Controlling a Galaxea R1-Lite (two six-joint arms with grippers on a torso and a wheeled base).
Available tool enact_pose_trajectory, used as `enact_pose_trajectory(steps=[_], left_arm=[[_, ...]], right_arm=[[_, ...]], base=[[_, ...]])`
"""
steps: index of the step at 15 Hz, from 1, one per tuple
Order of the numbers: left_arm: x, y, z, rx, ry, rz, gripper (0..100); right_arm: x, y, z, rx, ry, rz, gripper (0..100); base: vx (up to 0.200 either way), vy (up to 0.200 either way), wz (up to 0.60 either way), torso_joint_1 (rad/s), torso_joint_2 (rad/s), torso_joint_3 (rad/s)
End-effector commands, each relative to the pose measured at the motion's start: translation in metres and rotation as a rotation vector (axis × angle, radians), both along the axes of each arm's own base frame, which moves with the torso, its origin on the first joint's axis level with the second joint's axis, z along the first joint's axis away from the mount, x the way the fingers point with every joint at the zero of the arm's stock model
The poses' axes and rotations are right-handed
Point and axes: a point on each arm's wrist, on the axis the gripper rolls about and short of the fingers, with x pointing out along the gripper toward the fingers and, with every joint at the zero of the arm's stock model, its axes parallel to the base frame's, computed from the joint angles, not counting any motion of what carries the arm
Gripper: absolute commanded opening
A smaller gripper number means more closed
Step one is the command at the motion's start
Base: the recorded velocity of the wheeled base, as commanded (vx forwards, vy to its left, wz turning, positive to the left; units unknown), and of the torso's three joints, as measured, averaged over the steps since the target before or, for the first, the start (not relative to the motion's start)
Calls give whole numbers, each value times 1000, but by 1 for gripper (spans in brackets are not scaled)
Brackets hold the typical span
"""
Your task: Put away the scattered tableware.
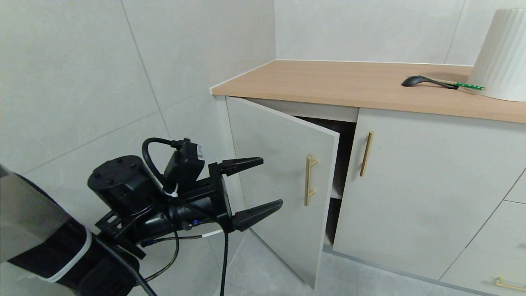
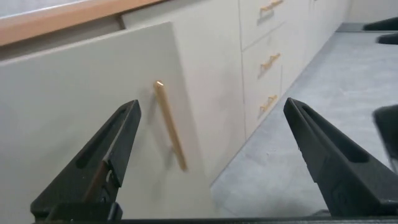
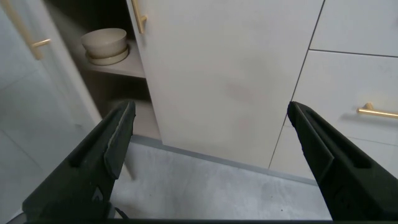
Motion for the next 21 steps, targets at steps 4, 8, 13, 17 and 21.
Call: enact_pose_trajectory(steps=[4, 8, 13, 17, 21], left_arm=[[-70, 34, 36, -43, -86, 8, 100], [-111, 67, 47, -69, -153, 88, 100], [-165, 99, 62, -115, -294, 191, 100], [-211, 114, 42, -117, -274, 266, 100], [-242, 125, 11, -73, -114, 487, 100]], right_arm=[[0, 0, 0, 0, 1, -1, 100], [0, 0, 0, 0, 1, 1, 100], [0, 0, 0, 12, 0, -1, 100], [0, 0, 0, 16, -1, 1, 100], [0, 0, 0, 16, -3, -1, 100]], base=[[0, 0, 0, 0, 0, 0], [0, 0, 0, 0, 0, 0], [0, 0, 0, 0, 0, 0], [0, 0, 0, 0, 0, 0], [0, 0, 0, 0, 0, 0]])
